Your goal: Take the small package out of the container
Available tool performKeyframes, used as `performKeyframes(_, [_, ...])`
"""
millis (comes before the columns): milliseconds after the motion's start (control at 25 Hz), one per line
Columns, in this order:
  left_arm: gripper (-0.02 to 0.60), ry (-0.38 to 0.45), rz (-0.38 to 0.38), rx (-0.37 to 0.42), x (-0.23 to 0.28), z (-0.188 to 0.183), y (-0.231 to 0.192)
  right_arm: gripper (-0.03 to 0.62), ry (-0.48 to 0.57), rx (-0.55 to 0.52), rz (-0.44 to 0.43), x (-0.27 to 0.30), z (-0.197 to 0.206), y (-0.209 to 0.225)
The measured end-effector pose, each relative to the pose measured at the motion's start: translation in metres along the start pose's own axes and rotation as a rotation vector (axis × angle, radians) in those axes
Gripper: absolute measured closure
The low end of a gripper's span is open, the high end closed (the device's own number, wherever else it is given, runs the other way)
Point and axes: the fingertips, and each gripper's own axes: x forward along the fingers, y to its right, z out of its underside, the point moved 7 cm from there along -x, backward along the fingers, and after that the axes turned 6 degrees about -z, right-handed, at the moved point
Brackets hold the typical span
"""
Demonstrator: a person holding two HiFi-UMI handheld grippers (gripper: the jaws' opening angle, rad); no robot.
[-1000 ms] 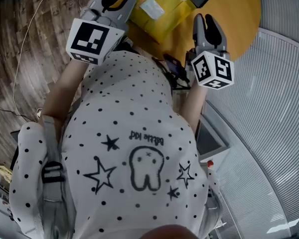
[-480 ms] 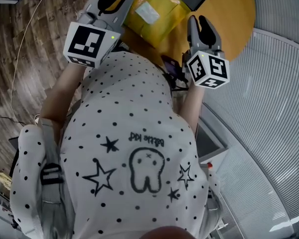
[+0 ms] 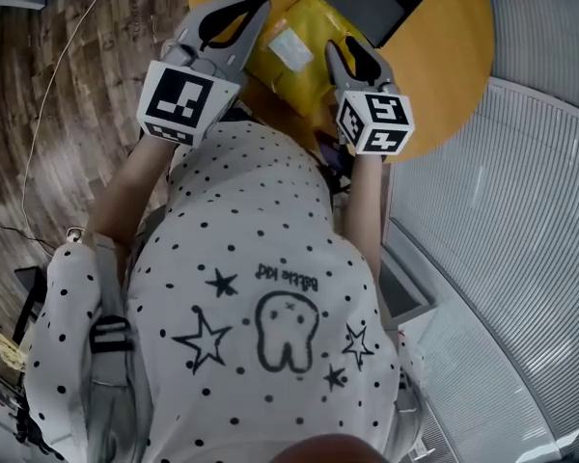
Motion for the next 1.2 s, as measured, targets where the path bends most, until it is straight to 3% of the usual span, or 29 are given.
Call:
performKeyframes(880, [0.572, -0.021, -0.041, -0.005, -0.010, 0.008, -0.012, 0.461, -0.399, -0.004, -0.150, 0.095, 0.083, -0.005])
performKeyframes(1200, [0.572, -0.030, -0.046, -0.002, -0.012, 0.005, -0.013, 0.462, -0.482, 0.000, -0.172, 0.107, 0.103, -0.011])
